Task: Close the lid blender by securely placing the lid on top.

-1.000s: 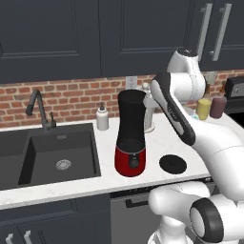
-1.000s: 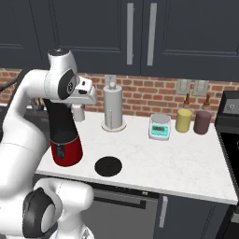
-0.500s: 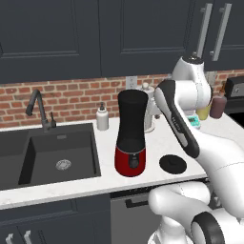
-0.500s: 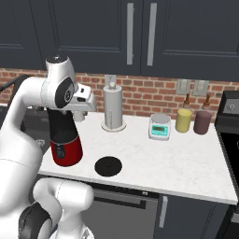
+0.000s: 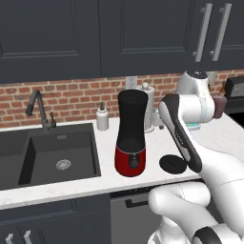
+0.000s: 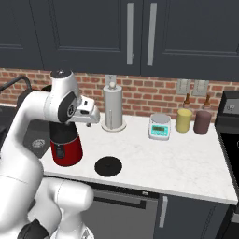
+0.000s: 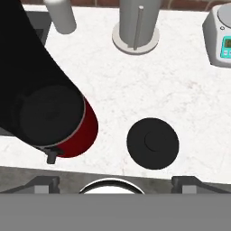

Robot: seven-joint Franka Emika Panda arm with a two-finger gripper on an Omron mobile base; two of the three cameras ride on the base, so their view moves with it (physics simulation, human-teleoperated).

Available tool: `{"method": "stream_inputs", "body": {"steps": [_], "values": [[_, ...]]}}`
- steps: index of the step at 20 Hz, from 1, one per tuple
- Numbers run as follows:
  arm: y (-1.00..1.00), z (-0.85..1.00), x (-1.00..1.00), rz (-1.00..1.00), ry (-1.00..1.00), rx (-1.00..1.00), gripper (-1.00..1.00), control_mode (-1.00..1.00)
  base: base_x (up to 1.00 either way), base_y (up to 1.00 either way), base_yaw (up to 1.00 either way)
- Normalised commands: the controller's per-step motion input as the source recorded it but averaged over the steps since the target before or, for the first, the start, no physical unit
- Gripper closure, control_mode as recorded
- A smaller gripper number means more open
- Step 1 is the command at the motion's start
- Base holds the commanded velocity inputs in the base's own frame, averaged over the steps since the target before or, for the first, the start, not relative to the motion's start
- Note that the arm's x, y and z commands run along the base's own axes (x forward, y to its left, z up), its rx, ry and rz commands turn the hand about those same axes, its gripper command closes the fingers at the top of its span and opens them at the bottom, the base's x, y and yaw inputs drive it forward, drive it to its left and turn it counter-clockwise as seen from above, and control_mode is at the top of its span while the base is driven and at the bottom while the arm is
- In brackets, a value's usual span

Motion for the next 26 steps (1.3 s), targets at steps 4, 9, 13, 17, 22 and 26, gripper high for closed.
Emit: {"method": "stream_inputs", "body": {"steps": [4, 9, 13, 17, 22, 26], "values": [[-0.41, -0.34, -0.20, -0.01, 0.00, 0.00, -1.00, -1.00, 0.00, 0.00, 0.00], [-0.46, -0.32, -0.14, 0.00, 0.04, 0.00, -1.00, -1.00, 0.00, 0.00, 0.00], [-0.45, -0.35, -0.13, 0.00, 0.01, 0.00, -1.00, -1.00, 0.00, 0.00, 0.00], [-0.16, -0.50, -0.01, 0.00, 0.00, 0.00, -1.00, -1.00, 0.00, 0.00, 0.00], [0.00, -0.51, 0.00, 0.00, 0.00, 0.00, -1.00, -1.00, 0.00, 0.00, 0.00], [0.00, -0.48, 0.00, 0.00, 0.00, 0.00, -1.00, -1.00, 0.00, 0.00, 0.00]]}}
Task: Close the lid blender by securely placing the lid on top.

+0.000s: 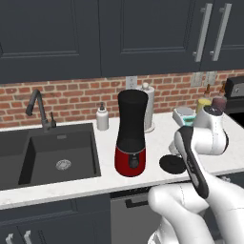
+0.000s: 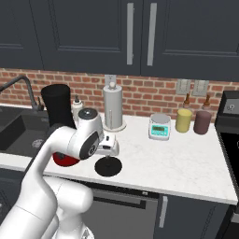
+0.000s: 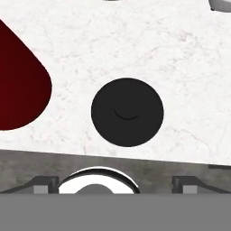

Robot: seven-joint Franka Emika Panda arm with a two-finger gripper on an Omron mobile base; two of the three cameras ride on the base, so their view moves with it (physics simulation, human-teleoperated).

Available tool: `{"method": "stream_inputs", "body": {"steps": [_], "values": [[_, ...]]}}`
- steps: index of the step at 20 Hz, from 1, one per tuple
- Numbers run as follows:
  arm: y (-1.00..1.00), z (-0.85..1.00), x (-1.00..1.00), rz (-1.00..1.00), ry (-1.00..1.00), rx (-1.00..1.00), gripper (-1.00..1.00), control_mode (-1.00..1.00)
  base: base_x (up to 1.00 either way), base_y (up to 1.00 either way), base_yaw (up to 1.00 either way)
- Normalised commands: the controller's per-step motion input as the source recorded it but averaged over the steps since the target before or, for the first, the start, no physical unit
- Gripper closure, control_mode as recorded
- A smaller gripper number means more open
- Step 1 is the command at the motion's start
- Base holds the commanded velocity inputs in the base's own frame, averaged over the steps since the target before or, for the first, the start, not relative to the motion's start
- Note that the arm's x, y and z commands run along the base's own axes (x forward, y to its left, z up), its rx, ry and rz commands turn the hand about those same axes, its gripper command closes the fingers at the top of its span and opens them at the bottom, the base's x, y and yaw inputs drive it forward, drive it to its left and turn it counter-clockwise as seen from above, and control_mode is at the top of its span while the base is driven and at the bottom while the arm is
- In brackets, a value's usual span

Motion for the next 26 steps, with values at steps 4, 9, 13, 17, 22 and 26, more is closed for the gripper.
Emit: {"method": "stream_inputs", "body": {"steps": [4, 9, 13, 17, 22, 26], "values": [[0.00, -0.38, 0.00, 0.00, 0.00, 0.00, -1.00, -1.00, 0.00, 0.00, 0.00], [0.00, -0.24, 0.03, 0.00, 0.05, 0.00, -1.00, -1.00, 0.00, 0.00, 0.00], [0.00, -0.17, 0.09, 0.00, 0.04, 0.00, -1.00, -1.00, 0.00, 0.00, 0.00], [-0.01, -0.09, 0.16, 0.00, 0.02, 0.00, -1.00, -1.00, 0.00, 0.00, 0.00], [-0.05, 0.00, 0.19, 0.00, 0.01, 0.00, -1.00, -1.00, 0.00, 0.00, 0.00], [-0.04, -0.07, 0.19, 0.00, 0.00, 0.00, -1.00, -1.00, 0.00, 0.00, 0.00]]}}
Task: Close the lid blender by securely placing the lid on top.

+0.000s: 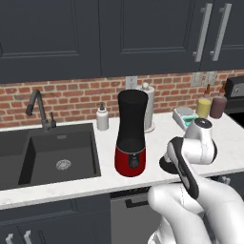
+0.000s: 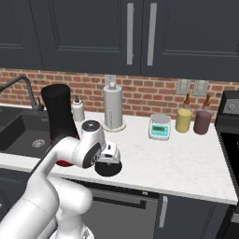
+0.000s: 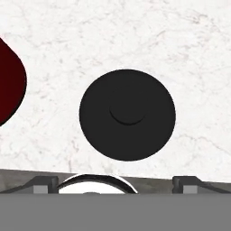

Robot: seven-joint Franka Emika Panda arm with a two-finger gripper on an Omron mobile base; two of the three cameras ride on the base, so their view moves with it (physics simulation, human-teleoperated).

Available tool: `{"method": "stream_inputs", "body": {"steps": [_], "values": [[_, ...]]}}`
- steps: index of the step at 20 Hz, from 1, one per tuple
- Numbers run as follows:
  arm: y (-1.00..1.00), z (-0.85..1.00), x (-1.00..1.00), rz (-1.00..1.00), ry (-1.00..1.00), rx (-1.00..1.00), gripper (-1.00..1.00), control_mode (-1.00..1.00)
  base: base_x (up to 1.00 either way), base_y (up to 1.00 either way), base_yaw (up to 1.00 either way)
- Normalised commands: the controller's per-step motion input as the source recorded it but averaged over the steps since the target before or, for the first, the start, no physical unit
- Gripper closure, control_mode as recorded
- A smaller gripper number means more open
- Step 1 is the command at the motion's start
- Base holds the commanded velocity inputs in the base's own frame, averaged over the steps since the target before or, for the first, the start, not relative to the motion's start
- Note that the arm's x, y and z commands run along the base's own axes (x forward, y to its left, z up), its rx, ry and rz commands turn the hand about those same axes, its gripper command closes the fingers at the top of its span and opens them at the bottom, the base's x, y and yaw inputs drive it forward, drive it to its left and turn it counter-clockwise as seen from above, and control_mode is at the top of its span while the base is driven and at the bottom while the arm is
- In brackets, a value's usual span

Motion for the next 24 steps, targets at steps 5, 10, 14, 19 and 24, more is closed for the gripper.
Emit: {"method": "stream_inputs", "body": {"steps": [5, 10, 14, 19, 24], "values": [[-0.03, -0.14, 0.19, 0.00, 0.00, 0.00, -1.00, -1.00, 0.00, 0.00, 0.00], [-0.04, -0.17, 0.15, 0.00, 0.00, 0.00, -1.00, -1.00, 0.00, 0.00, 0.00], [-0.12, -0.16, 0.11, 0.00, 0.00, 0.00, -1.00, -1.00, 0.00, 0.00, 0.00], [-0.08, -0.18, 0.13, 0.00, 0.00, 0.00, -1.00, -1.00, 0.00, 0.00, 0.00], [0.00, -0.23, 0.09, 0.00, 0.00, 0.00, -1.00, -1.00, 0.00, 0.00, 0.00]]}}
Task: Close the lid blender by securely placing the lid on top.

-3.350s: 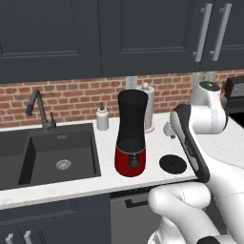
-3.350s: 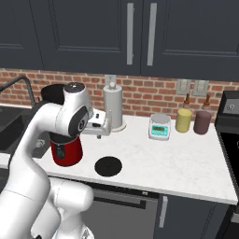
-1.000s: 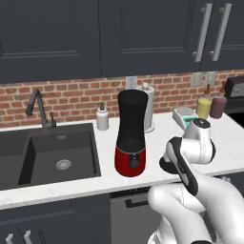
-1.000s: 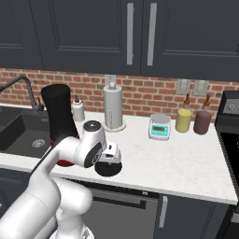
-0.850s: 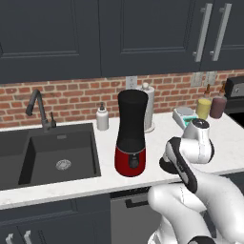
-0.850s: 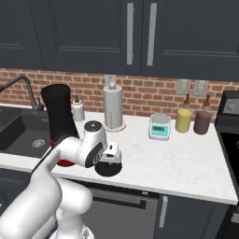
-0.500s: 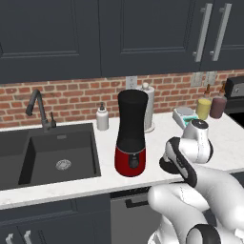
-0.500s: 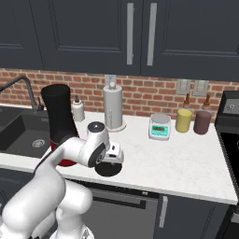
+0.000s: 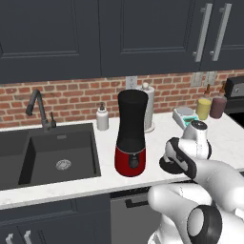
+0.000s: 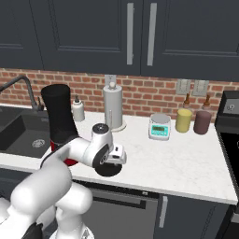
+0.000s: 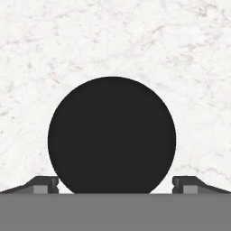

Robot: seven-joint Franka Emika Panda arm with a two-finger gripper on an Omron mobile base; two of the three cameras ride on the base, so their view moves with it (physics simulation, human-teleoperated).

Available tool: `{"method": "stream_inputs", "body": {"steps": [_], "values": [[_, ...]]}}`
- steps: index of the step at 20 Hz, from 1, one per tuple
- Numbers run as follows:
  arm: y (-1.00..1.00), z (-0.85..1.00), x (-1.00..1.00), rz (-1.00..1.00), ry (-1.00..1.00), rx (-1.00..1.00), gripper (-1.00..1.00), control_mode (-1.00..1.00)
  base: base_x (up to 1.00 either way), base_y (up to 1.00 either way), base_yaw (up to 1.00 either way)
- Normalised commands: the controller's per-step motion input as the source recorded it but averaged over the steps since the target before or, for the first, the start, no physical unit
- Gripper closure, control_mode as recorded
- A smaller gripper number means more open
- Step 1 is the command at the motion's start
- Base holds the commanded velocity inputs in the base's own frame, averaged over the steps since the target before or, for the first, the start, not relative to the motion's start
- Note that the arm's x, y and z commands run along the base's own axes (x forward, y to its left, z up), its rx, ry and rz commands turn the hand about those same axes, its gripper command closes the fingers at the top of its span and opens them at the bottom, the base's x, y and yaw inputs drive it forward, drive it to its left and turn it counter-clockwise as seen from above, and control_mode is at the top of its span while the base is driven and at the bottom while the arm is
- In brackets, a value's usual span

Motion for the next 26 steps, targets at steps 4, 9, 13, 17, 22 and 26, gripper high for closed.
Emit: {"method": "stream_inputs", "body": {"steps": [4, 9, 13, 17, 22, 26], "values": [[0.00, -0.24, 0.07, 0.00, 0.00, 0.00, -1.00, -1.00, 0.00, 0.00, 0.00], [0.00, -0.24, 0.07, 0.00, 0.00, 0.00, -1.00, -1.00, 0.00, 0.00, 0.00], [0.00, -0.24, 0.08, 0.00, 0.00, 0.00, -1.00, -1.00, 0.00, 0.00, 0.00], [0.01, -0.24, 0.08, 0.00, 0.00, 0.00, -1.00, -1.00, 0.00, 0.00, 0.00], [0.08, -0.21, 0.09, 0.00, 0.00, 0.00, -1.00, -1.00, 0.00, 0.00, 0.00], [0.18, -0.21, 0.10, 0.00, 0.00, -0.01, -1.00, -1.00, 0.00, 0.00, 0.00]]}}
